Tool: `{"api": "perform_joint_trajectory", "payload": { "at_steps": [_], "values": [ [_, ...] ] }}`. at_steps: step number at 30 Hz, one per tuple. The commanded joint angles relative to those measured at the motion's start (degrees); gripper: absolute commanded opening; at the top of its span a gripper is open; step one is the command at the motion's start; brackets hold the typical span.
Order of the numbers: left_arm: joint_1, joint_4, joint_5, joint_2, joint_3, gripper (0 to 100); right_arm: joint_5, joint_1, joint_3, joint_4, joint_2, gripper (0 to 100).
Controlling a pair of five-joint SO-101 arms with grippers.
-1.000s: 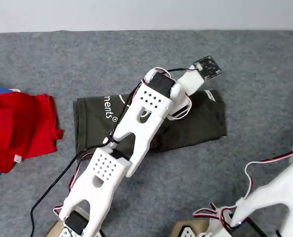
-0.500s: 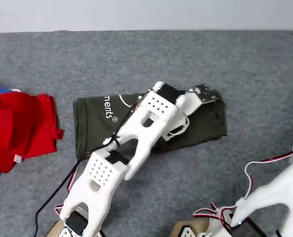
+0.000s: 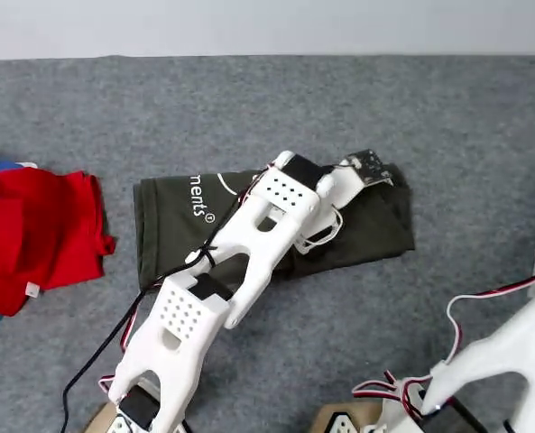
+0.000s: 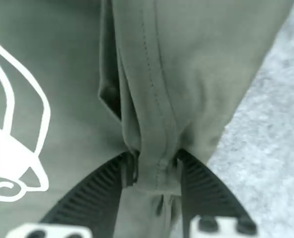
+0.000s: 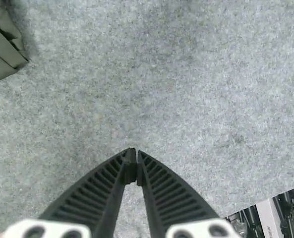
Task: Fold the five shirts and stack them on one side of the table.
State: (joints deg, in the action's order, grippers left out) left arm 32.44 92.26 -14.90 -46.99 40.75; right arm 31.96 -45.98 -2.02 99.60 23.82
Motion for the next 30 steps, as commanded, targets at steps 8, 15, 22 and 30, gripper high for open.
{"api": "perform_joint_trajectory", "payload": {
  "at_steps": [8, 15, 22, 30],
  "values": [
    [0.44, 2.73, 0.53, 2.64, 14.81, 15, -0.62, -0.57, -0.44, 0.57, 2.15, 0.9],
    [-0.26, 0.35, 0.35, -8.88, 15.25, 15, -0.26, -0.57, -0.53, 2.24, 2.15, 0.9],
    [-0.26, 6.77, 0.62, -9.23, 25.1, 15, -0.26, -0.57, -0.7, 2.15, 2.15, 0.9],
    [0.0, 8.35, 0.7, -2.9, 29.76, 15, -0.26, -0.57, -0.7, 2.15, 2.15, 0.9]
  ]
}}
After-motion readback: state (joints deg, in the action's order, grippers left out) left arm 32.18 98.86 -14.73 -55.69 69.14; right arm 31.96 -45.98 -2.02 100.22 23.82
